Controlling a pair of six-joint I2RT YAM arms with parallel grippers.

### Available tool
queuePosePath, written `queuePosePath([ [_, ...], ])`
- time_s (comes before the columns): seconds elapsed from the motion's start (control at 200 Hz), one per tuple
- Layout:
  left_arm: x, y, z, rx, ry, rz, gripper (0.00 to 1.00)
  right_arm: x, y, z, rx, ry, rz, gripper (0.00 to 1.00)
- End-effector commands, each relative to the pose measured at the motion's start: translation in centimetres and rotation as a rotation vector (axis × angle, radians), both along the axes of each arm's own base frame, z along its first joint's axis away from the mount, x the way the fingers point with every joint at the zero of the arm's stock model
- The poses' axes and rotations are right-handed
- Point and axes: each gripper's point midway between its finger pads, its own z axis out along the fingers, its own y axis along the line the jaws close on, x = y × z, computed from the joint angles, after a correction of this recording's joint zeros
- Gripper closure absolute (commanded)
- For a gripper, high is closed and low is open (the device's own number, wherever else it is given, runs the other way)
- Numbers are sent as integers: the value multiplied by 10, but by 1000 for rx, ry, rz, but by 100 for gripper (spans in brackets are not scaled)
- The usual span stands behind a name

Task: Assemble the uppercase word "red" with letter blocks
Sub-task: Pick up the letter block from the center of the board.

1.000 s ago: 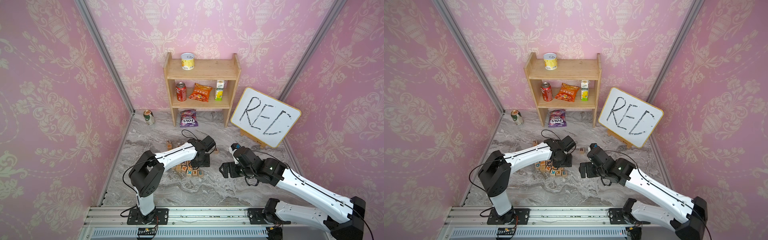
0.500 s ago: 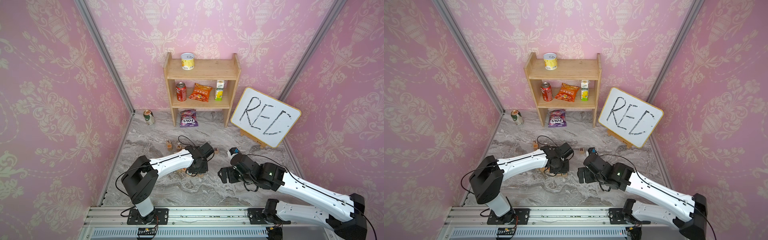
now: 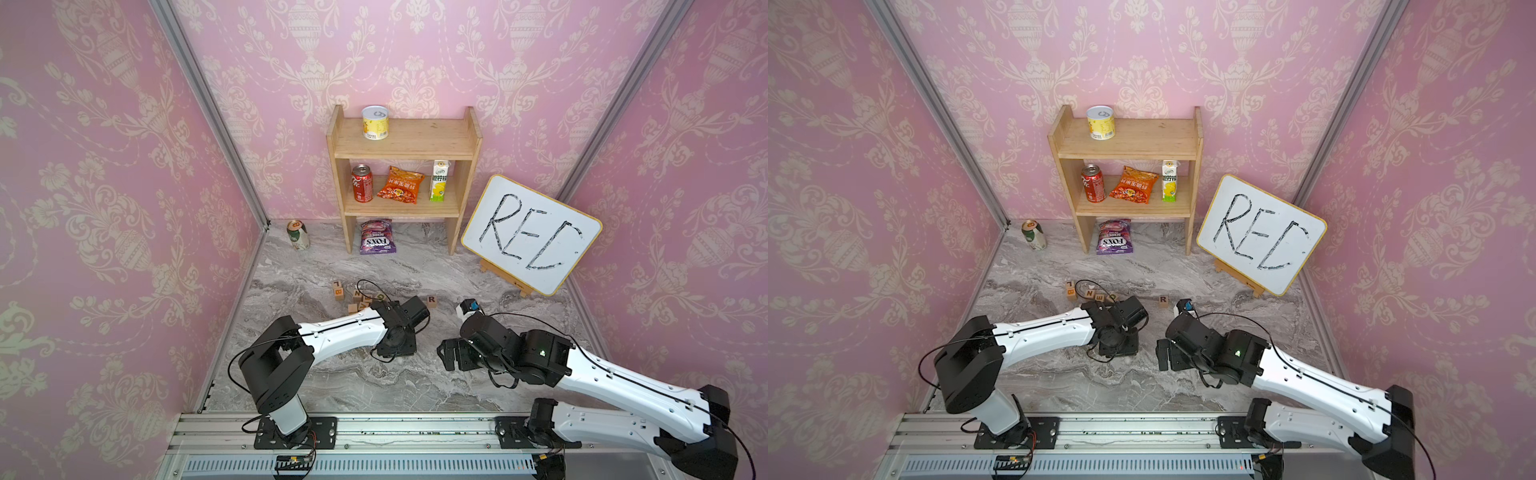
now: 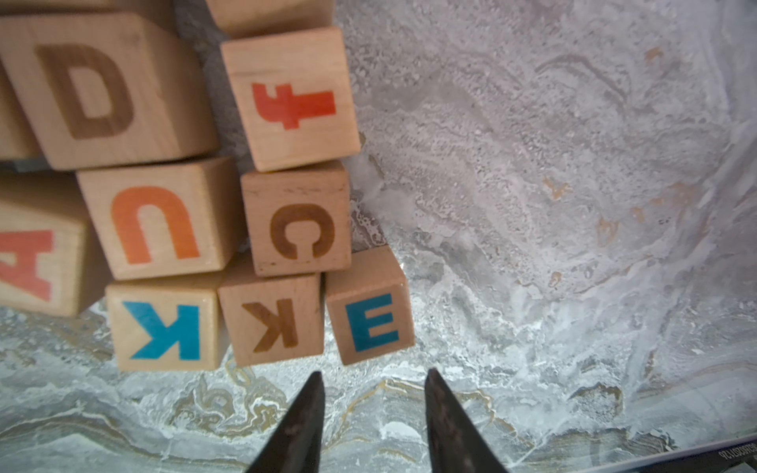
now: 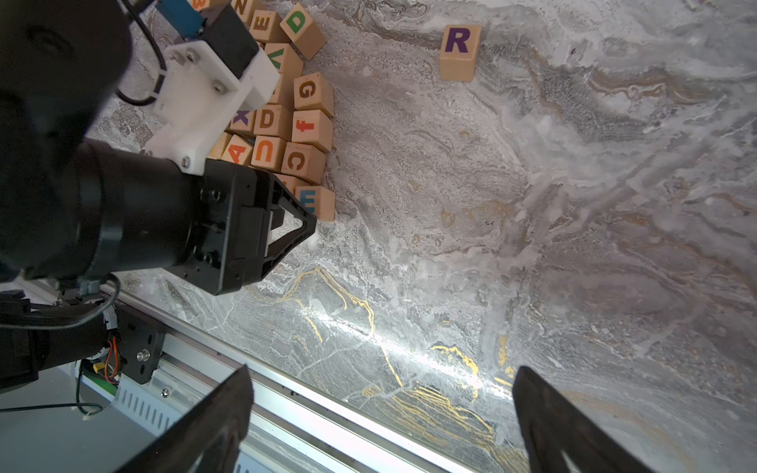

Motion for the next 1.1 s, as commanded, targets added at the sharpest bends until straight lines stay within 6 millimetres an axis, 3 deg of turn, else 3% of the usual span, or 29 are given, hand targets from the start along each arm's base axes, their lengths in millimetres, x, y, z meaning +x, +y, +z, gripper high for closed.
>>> queuePosePath([
  [0.0,-1,-2,-2,-1,-2,10,49,-3,-11,0,-21,-9,-26,0],
  [0.115,3,-7,-4,0,-4,-3,45,-3,-14,2,-28,-15,-27,0],
  [0.535,22,-13,-16,29,-4,-13,48,0,-15,9,-82,-37,12,0],
  [0.916,28,-18,-22,41,-2,-29,62,3,-16,8,-120,-54,33,0],
  [1.046,29,-21,-21,43,-1,-34,80,5,-16,9,-125,-57,33,0],
  [1.096,31,-21,-19,46,-3,-36,82,6,-15,11,-108,-55,27,0],
])
